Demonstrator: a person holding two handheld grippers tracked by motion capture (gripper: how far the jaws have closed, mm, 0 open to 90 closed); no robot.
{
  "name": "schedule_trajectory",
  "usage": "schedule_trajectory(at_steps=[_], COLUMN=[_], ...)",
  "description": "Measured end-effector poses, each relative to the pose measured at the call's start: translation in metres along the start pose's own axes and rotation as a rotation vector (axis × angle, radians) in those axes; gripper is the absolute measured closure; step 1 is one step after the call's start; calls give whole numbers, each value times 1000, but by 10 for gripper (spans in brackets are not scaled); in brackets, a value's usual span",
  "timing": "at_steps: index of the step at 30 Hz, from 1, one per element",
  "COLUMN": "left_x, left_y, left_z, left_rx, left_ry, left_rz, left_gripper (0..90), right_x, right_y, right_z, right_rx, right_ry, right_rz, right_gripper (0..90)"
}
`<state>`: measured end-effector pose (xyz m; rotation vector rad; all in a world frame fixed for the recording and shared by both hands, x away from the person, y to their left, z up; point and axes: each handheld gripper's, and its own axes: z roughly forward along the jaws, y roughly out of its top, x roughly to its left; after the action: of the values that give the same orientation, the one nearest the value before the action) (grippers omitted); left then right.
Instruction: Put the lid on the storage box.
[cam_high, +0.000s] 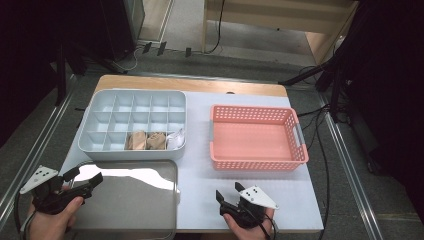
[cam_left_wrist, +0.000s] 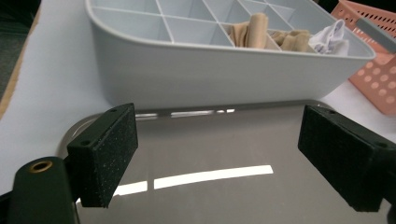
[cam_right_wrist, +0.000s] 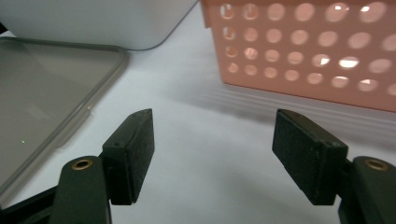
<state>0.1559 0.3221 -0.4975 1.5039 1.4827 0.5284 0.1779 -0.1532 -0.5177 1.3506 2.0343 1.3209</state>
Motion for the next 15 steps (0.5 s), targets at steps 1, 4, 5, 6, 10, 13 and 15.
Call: schedule_trajectory(at_steps=[1, 4, 5, 6, 10, 13, 15], left_x=[2, 8, 9, 12, 18, 23, 27], left_y=[-2, -8, -9, -11, -16, -21, -24], left_z=[-2, -7, -8, -9, -17, -22, -25], left_rx=[-2, 10, 10, 13, 27, 24, 19], left_ry=[2, 11, 14, 18, 29, 40, 51], left_rz=[-5, -12, -16, -16, -29, -37, -46], left_gripper=[138, 140, 140, 140, 140, 140, 140], right_x=[2, 9, 10, 12, 19, 23, 26], right_y=[0, 1, 1, 1, 1, 1, 1], right_z=[1, 4, 5, 6, 9, 13, 14], right_rx=[4, 9, 6, 9, 10, 14, 17], right_ry=[6, 22, 28, 34, 48, 55, 61], right_rz=[-1, -3, -5, 1, 1, 3, 2], right_gripper=[311, 330, 336, 343, 363, 378, 388])
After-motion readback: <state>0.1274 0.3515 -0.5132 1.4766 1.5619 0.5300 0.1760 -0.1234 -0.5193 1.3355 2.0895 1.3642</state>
